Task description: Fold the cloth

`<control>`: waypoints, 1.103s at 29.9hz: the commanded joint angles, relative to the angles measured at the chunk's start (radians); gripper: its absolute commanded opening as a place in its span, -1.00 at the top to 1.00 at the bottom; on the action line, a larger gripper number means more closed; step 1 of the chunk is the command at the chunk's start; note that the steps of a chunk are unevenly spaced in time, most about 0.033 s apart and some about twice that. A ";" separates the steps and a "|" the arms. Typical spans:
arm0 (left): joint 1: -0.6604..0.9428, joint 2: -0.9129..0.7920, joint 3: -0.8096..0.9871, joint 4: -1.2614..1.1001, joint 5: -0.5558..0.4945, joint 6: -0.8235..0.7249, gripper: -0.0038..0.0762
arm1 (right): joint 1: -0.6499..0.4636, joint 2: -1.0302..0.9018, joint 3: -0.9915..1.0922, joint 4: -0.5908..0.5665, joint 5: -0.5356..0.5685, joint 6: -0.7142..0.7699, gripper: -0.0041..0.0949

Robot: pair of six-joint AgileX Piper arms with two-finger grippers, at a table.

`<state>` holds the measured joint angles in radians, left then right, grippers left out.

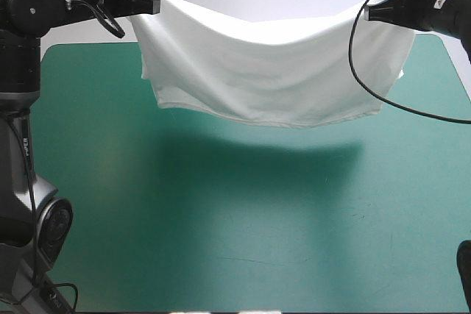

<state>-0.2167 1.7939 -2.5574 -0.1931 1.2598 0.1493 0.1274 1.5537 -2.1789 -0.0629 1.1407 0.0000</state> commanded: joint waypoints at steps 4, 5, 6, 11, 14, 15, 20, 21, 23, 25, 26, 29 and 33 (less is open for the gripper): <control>-0.002 -0.001 -0.023 0.023 -0.203 0.017 0.96 | -0.005 0.041 -0.027 -0.038 -0.179 -0.013 0.95; -0.002 0.010 -0.023 0.033 -0.240 0.017 0.96 | -0.005 0.057 -0.027 -0.038 -0.206 -0.013 0.95; -0.002 0.023 -0.023 0.045 -0.297 0.017 0.96 | -0.005 0.076 -0.027 -0.038 -0.243 -0.014 0.95; -0.002 0.088 -0.023 0.060 -0.531 0.018 0.96 | -0.005 0.172 -0.057 -0.039 -0.404 -0.046 0.95; -0.002 0.122 -0.023 0.060 -0.603 0.018 0.96 | -0.005 0.233 -0.149 -0.039 -0.427 -0.058 0.95; -0.002 0.131 -0.023 0.060 -0.613 0.018 0.96 | -0.007 0.249 -0.179 -0.039 -0.427 -0.058 0.95; -0.002 0.168 -0.023 0.064 -0.613 0.025 0.96 | -0.047 0.321 -0.319 -0.003 -0.368 -0.058 0.95; -0.002 0.178 -0.023 0.064 -0.608 0.025 0.96 | -0.055 0.327 -0.325 0.008 -0.340 -0.058 0.95; -0.002 0.197 -0.023 0.064 -0.573 0.025 0.96 | -0.074 0.342 -0.325 0.047 -0.253 -0.058 0.95; -0.002 0.213 -0.023 0.060 -0.510 0.021 0.96 | -0.084 0.361 -0.325 0.063 -0.150 -0.054 0.95; -0.002 0.224 -0.023 0.052 -0.457 0.014 0.96 | -0.088 0.374 -0.325 0.074 -0.103 -0.049 0.95; -0.002 0.269 -0.023 0.040 -0.273 0.004 0.96 | -0.095 0.413 -0.325 0.106 0.019 -0.040 0.95; -0.002 0.321 -0.023 0.018 -0.099 -0.015 0.96 | -0.095 0.454 -0.317 0.155 0.110 -0.036 0.95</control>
<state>-0.2167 2.1506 -2.5553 -0.1417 1.1083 0.1535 0.0447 2.0479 -2.4743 0.0564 1.2436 -0.0420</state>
